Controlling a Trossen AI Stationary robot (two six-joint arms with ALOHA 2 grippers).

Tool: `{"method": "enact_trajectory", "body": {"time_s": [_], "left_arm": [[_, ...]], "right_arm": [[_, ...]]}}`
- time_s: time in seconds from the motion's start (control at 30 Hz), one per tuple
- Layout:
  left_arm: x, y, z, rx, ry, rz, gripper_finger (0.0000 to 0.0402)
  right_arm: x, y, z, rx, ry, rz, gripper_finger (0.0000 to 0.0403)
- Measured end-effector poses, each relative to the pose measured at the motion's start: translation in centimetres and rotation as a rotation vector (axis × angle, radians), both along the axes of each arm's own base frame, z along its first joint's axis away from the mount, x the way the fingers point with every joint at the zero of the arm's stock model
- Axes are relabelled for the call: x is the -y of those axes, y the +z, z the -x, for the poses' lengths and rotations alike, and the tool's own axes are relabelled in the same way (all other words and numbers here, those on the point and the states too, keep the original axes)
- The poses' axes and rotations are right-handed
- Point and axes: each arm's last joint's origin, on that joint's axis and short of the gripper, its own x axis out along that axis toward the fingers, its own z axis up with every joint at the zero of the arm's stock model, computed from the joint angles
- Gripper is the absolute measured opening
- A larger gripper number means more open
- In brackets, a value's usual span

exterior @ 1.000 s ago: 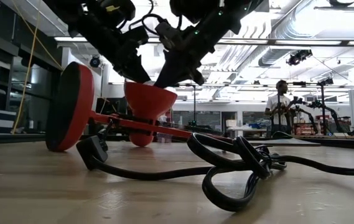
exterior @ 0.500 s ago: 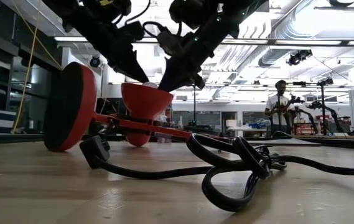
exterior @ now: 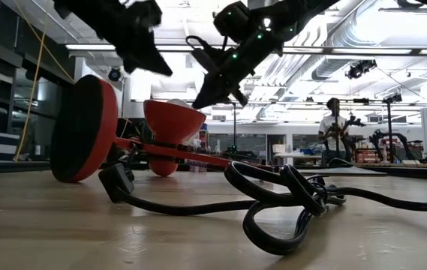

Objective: Screw lightbulb
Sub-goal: Remove the lightbulb from the desk lamp

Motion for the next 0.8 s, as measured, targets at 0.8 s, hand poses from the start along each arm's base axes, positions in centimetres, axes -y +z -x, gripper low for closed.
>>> {"method": "enact_trajectory", "body": {"time_s": [0.8], "left_arm": [[-5.7, -1.6, -1.3, -0.077, -0.014, -0.08, 0.0]], "right_arm": [[-6.9, 2.0, 0.4, -0.045, 0.312, -0.009, 0.0]]}}
